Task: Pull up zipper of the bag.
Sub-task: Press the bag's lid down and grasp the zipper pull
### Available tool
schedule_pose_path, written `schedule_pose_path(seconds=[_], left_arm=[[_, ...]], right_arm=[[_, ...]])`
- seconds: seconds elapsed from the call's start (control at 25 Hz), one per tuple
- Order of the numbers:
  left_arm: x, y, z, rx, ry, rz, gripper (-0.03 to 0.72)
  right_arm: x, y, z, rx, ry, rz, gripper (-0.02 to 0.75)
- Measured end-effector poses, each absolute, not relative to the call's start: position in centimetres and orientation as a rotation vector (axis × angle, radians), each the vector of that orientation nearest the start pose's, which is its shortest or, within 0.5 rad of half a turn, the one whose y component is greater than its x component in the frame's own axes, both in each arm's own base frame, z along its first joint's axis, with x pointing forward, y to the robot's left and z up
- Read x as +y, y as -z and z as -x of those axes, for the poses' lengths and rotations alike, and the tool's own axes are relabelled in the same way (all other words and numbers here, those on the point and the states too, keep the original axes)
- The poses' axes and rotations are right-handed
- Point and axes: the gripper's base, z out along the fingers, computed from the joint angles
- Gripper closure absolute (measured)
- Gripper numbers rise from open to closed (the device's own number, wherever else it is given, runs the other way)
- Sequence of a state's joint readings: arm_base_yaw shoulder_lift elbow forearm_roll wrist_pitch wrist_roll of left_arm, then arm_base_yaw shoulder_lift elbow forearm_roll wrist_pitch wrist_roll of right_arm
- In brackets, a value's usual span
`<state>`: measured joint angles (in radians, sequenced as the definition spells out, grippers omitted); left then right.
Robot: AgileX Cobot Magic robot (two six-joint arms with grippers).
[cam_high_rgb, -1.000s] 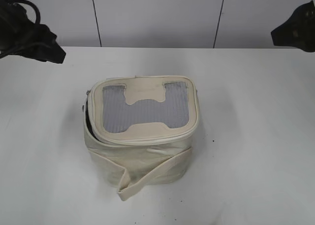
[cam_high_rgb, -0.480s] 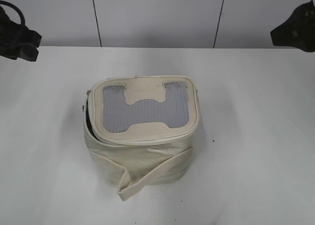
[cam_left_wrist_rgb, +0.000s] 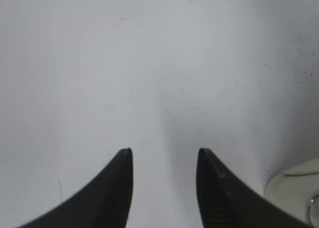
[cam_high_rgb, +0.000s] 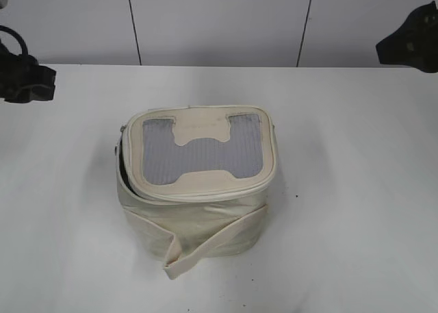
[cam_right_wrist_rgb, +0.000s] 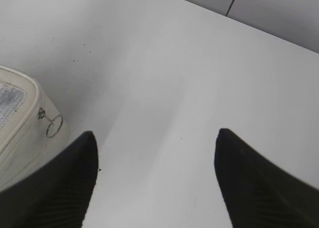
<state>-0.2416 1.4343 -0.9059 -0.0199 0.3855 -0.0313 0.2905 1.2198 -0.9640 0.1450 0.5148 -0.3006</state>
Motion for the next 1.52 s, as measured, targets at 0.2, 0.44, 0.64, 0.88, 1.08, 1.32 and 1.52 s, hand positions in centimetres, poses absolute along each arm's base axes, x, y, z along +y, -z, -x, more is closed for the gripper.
schedule_pose_path(seconds=[0.2,0.44,0.64,0.88,1.08,1.32,1.52], left_arm=[[-7.2,-24.8,-27.5,2.429,0.215,-0.161,0.358],[-7.7,-24.3,-26.5,2.545,0.326,-0.144,0.358],[-8.1,-24.0,-25.8,2.613,0.389,-0.19,0.358],[-9.0,-24.1,-25.3,2.615,0.498,-0.333,0.358],[-9.2,-24.2,-25.2,2.596,0.505,-0.418,0.358],[-9.7,-24.6,-26.0,2.61,0.522,-0.546,0.353],[-10.6,-24.5,-27.6,2.681,0.6,-0.667,0.301]], right_arm=[[8.1,-32.4,-24.8,2.187,-0.145,0.556,0.17],[8.4,-32.1,-25.3,2.218,-0.139,0.598,0.17],[11.3,-31.9,-27.1,2.254,-0.17,0.835,0.17],[16.5,-31.7,-30.2,2.294,-0.26,1.191,0.17],[20.6,-32.0,-33.0,2.29,-0.473,1.369,0.17],[24.3,-31.9,-36.2,2.178,-0.545,1.496,0.17],[28.3,-31.1,-37.5,2.06,-0.545,1.584,0.17]])
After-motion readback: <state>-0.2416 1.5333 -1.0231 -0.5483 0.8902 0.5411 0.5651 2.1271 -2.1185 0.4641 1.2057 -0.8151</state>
